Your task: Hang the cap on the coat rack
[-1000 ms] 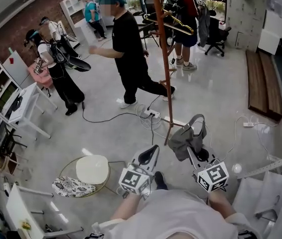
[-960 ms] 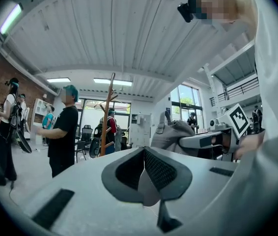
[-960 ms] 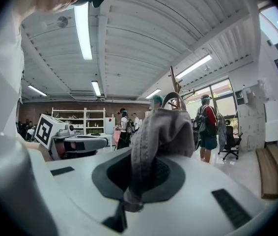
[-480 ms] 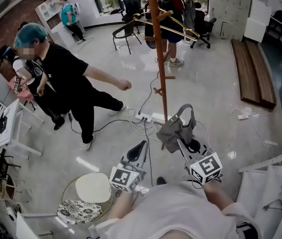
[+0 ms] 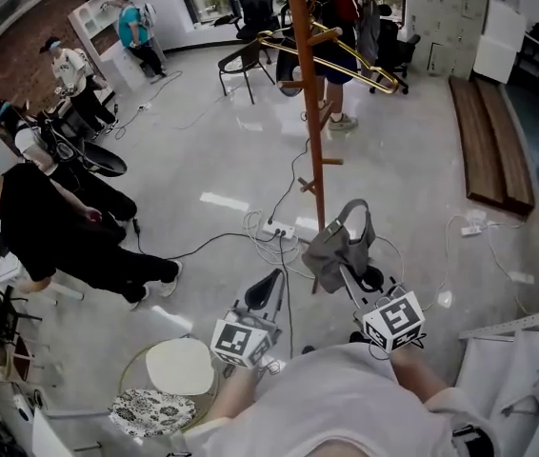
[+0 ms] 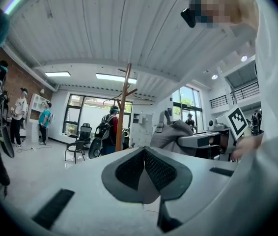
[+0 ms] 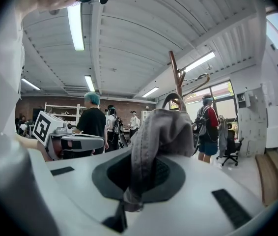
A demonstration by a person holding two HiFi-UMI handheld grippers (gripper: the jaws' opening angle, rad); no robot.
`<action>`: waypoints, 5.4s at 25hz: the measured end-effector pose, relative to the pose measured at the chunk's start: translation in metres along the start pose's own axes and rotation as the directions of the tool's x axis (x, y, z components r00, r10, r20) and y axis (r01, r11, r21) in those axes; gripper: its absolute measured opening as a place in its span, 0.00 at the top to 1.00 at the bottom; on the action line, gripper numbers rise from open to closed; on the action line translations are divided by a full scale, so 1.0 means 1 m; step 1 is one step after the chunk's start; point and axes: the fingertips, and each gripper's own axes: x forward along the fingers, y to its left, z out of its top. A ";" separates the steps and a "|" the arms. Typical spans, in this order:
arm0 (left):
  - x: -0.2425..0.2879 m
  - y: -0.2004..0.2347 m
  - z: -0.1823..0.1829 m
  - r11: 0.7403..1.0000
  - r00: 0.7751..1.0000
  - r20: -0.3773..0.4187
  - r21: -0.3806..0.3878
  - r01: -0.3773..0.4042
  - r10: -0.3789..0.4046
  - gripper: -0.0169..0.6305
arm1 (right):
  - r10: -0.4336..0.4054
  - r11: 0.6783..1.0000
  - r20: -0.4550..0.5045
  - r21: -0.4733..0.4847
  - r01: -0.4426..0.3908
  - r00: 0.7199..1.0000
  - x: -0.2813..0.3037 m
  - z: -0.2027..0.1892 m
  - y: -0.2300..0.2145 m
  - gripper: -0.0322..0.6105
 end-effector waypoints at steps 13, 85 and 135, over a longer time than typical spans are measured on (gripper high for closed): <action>0.039 0.004 0.009 0.995 0.995 0.006 -0.030 -0.100 0.100 0.96 | 0.113 0.993 -0.038 -0.010 -0.113 0.993 0.030 0.005 -0.036 0.91; 0.041 0.042 0.004 0.991 0.991 0.044 -0.045 -0.124 0.126 0.96 | -0.031 0.990 -0.051 -0.140 0.024 0.998 0.250 0.100 -0.125 0.57; 0.051 -0.001 0.026 0.995 0.995 0.051 0.041 -0.088 0.086 0.96 | 0.159 0.987 0.027 -0.041 -0.157 0.987 0.044 0.018 -0.064 0.56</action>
